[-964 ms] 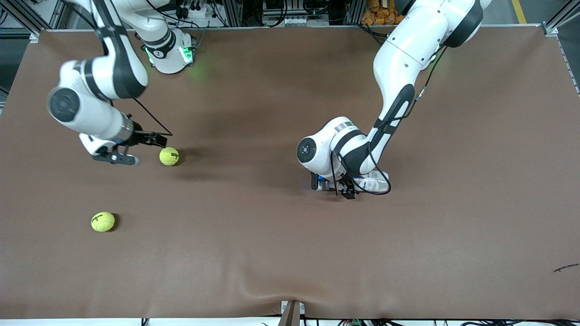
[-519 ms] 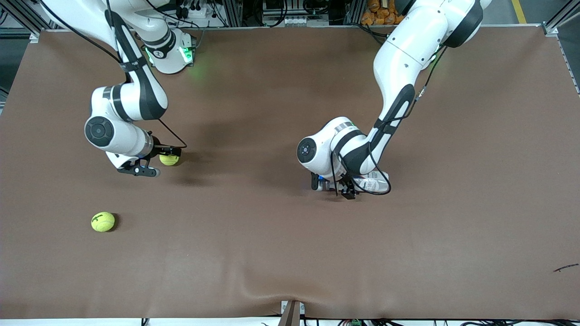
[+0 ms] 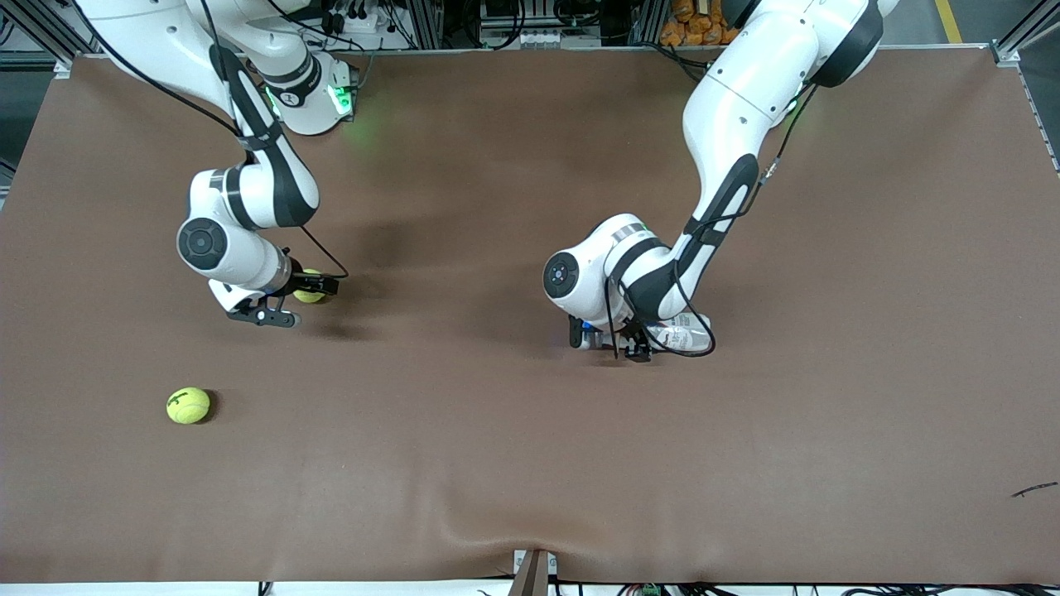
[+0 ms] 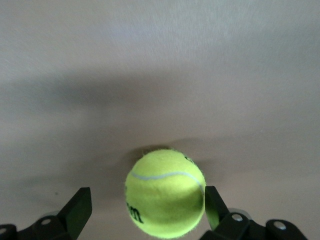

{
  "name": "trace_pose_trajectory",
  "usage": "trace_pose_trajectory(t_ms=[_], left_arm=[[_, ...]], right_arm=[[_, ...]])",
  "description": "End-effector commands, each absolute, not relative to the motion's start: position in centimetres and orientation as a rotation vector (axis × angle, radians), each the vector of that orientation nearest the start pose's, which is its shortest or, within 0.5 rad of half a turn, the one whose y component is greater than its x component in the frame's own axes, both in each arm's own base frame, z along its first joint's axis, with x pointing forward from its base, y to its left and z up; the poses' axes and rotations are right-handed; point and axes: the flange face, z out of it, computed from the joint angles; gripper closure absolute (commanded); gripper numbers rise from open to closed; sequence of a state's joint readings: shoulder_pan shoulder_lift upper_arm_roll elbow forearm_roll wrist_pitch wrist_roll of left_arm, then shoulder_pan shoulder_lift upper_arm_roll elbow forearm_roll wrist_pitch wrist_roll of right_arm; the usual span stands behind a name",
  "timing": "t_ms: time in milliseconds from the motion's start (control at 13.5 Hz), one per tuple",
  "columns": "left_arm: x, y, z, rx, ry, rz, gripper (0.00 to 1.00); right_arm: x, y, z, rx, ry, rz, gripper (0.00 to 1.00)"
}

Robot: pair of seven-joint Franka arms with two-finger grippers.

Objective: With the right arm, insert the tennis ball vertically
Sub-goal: 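Lower the right gripper onto the nearer tennis ball and grasp it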

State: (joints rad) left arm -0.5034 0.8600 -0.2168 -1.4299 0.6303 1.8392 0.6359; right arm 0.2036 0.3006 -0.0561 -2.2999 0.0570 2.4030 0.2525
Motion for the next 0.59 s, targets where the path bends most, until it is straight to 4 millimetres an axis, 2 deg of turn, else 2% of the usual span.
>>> trace_pose_trajectory(t_ms=[0,371,519], left_arm=[[56.0,-39.5,16.2,-1.842,1.940,0.526,0.28],[55.7,-40.2,16.7,-1.845,1.936,0.508,0.28],[55.9,-40.7,18.4,-1.841,1.936,0.476,0.28]], right_arm=[[49.3,7.4,19.5,-3.143,0.248,0.314,0.00],[49.3,7.1,18.2,-3.145,0.258,0.316,0.00],[49.2,6.9,18.0,-3.144,0.263,0.325,0.00]])
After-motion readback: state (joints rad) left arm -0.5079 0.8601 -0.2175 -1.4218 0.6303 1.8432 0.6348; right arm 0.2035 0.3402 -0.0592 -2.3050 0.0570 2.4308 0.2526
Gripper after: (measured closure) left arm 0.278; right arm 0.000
